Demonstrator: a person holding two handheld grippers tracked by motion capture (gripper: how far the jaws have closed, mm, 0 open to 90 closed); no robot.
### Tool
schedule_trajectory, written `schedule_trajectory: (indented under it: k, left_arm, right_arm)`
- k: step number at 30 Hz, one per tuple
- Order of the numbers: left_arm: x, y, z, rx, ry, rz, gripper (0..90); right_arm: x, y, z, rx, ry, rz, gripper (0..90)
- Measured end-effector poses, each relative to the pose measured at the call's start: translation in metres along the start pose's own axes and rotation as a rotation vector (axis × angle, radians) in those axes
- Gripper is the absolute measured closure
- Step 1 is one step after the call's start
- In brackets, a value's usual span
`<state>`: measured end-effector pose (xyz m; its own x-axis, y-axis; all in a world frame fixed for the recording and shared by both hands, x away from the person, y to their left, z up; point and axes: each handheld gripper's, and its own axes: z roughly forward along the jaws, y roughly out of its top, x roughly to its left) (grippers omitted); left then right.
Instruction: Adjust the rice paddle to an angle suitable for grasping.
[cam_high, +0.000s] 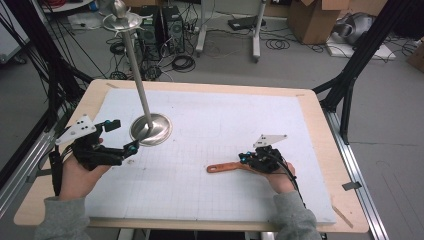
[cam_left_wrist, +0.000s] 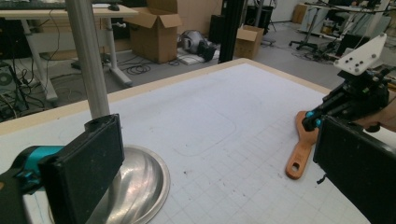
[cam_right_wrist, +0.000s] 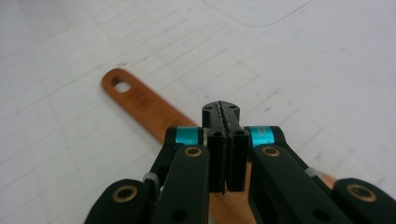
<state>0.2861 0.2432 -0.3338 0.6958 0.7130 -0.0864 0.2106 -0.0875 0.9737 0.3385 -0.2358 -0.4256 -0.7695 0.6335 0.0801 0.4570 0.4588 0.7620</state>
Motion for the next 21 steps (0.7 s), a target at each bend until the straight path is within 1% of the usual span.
schedule_trajectory:
  k: [3, 4, 5, 6, 11, 15, 17, 18, 19, 21]
  left_arm:
    - [0.0, 0.0, -0.002, -0.002, 0.005, -0.002, 2.3]
    - [0.0, -0.001, -0.003, -0.002, 0.005, 0.0, 2.4]
    - [0.0, -0.001, -0.003, -0.002, 0.005, 0.0, 2.4]
    - [0.0, -0.001, -0.004, 0.0, 0.007, 0.0, 2.3]
    - [-0.001, -0.002, -0.006, 0.003, 0.011, -0.003, 2.4]
    - [0.0, -0.003, -0.009, 0.0, 0.014, -0.005, 2.3]
    - [0.0, -0.003, -0.01, 0.0, 0.015, -0.004, 2.4]
    - [0.0, -0.003, -0.01, 0.0, 0.015, -0.004, 2.3]
    - [-0.001, -0.003, -0.011, -0.002, 0.016, -0.002, 2.4]
    - [-0.001, -0.003, -0.011, -0.002, 0.02, -0.001, 2.3]
  right_arm:
    - [-0.009, 0.0, 0.0, 0.0, -0.03, 0.017, 89.5]
    - [-0.012, 0.0, 0.001, -0.001, -0.036, 0.027, 89.5]
    - [-0.012, 0.0, 0.001, -0.001, -0.036, 0.027, 89.5]
    - [-0.017, 0.0, 0.002, 0.001, -0.052, 0.033, 89.5]
    - [-0.024, 0.0, 0.004, 0.022, -0.076, 0.048, 89.5]
    - [-0.028, -0.002, 0.009, 0.044, -0.098, 0.048, 89.5]
    - [-0.03, -0.003, 0.011, 0.048, -0.112, 0.046, 89.5]
    - [-0.03, -0.003, 0.011, 0.048, -0.112, 0.046, 89.5]
    - [-0.032, -0.003, 0.013, 0.057, -0.132, 0.044, 89.5]
    - [-0.03, -0.003, 0.015, 0.062, -0.166, 0.018, 89.5]
